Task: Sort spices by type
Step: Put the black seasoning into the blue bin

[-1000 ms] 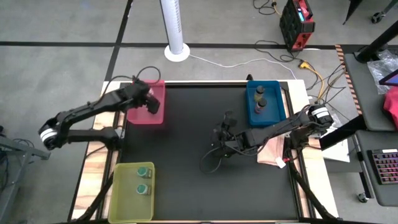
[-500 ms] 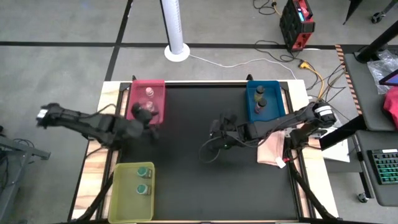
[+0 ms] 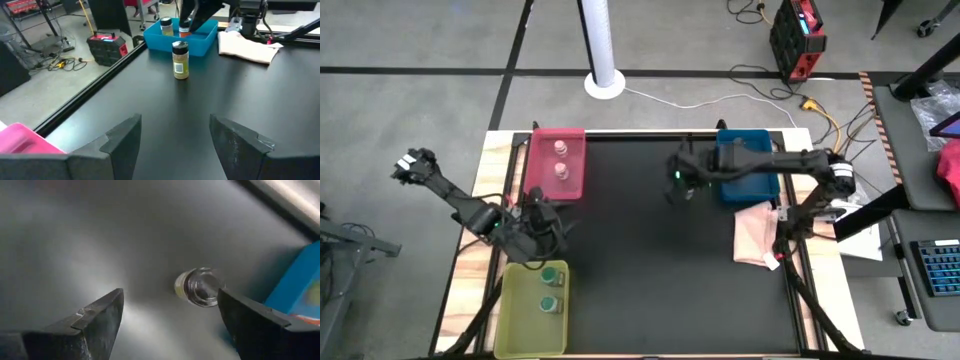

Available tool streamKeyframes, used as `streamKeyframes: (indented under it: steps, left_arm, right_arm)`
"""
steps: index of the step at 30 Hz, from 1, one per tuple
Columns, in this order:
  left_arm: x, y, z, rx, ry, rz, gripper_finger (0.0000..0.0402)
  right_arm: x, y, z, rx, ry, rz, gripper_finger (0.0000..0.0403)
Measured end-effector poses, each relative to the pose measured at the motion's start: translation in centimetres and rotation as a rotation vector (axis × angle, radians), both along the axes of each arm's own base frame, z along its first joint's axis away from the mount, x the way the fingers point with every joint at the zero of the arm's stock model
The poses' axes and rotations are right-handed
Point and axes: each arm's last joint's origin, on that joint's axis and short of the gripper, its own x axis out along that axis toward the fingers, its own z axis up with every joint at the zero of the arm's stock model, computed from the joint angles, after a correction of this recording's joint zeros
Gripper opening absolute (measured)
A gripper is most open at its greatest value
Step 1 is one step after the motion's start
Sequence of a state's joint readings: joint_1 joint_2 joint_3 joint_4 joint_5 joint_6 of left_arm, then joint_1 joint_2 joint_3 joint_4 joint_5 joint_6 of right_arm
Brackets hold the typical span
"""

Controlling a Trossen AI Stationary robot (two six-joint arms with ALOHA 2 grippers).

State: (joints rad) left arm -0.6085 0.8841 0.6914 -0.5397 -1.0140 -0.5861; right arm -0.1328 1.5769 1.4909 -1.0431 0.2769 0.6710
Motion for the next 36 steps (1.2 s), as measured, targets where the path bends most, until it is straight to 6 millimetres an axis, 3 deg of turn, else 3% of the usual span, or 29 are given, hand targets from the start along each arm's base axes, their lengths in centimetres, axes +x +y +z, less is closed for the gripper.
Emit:
streamKeyframes:
  steps: [4, 10, 23, 36]
  left_arm:
    - [0.1, 0.0, 0.0, 0.027, -0.01, 0.032, 0.0217]
    - [0.0, 0.1, 0.0, 0.052, -0.015, 0.056, 0.0217]
    - [0.0, 0.2, 0.0, 0.055, -0.015, 0.059, 0.0217]
    - [0.0, 0.2, 0.0, 0.054, -0.015, 0.059, 0.0217]
  right_arm:
    - [-0.6, -3.2, -0.7, 0.132, 0.014, -0.024, 0.0312]
    - [-1.6, -5.5, -1.1, 0.161, 0.04, -0.09, 0.0302]
    - [0.3, -6.4, -5.8, 0.193, 0.179, -0.076, 0.0316]
    - [1.8, -6.9, -10.5, 0.229, 0.32, -0.055, 0.0257]
